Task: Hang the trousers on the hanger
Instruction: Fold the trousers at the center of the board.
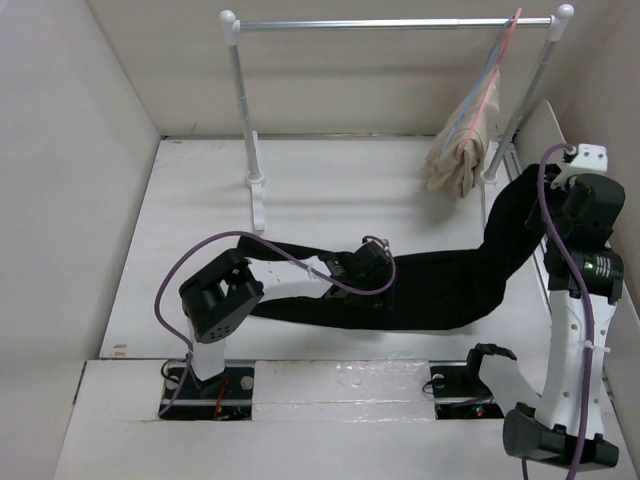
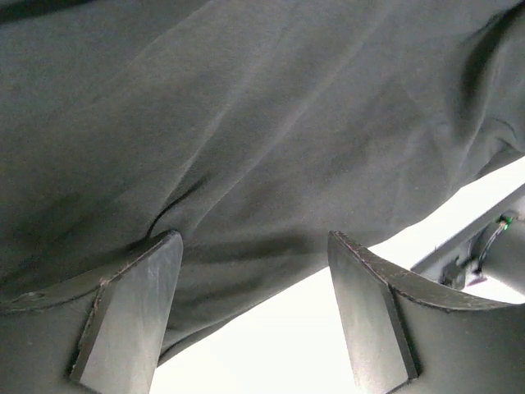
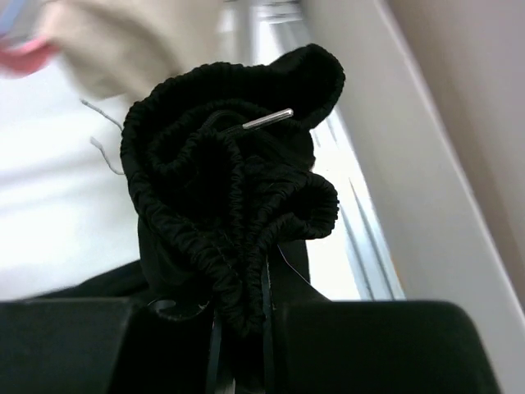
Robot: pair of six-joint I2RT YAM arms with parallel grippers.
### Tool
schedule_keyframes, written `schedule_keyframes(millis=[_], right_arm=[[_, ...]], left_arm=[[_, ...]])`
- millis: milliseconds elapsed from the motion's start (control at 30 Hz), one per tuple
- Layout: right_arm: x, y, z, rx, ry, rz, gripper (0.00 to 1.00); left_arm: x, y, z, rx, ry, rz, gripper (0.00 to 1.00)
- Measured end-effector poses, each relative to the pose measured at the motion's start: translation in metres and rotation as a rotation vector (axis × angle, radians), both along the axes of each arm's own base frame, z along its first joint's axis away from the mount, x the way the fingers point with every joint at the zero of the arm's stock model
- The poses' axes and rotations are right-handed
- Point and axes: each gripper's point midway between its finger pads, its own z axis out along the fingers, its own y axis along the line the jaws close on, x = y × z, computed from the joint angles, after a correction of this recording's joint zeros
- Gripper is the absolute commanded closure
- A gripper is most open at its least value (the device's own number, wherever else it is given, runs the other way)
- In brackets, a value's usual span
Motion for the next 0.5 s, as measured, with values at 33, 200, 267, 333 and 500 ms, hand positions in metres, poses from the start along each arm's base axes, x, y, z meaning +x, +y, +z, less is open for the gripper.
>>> schedule_keyframes(millis=[33, 200, 267, 333, 500], right_arm=[[0.001, 0.01, 0.0, -0.002, 0.003, 0.046, 1.0], [0.008, 0.069, -0.01, 0.036, 0.033, 0.285, 1.0], [0.011, 0.103, -0.014, 0.06, 0.047, 0.394, 1.0], [0.013, 0.137, -0.018, 0.09, 0.061, 0.494, 1.0], [0.013, 0.233, -0.015, 0.101, 0.103, 0.691, 1.0]], left_arm=[[-0.004, 0.0, 0.001, 0.003, 0.009, 0.0, 0.31], [0.006, 0.036, 0.024, 0.063, 0.015, 0.089, 0.29], [0.028, 0.057, 0.064, 0.03, -0.047, 0.17, 0.28], [0.055, 0.08, 0.122, -0.052, -0.138, 0.268, 0.28], [0.126, 0.211, 0.256, -0.256, -0.431, 0.637, 0.27]])
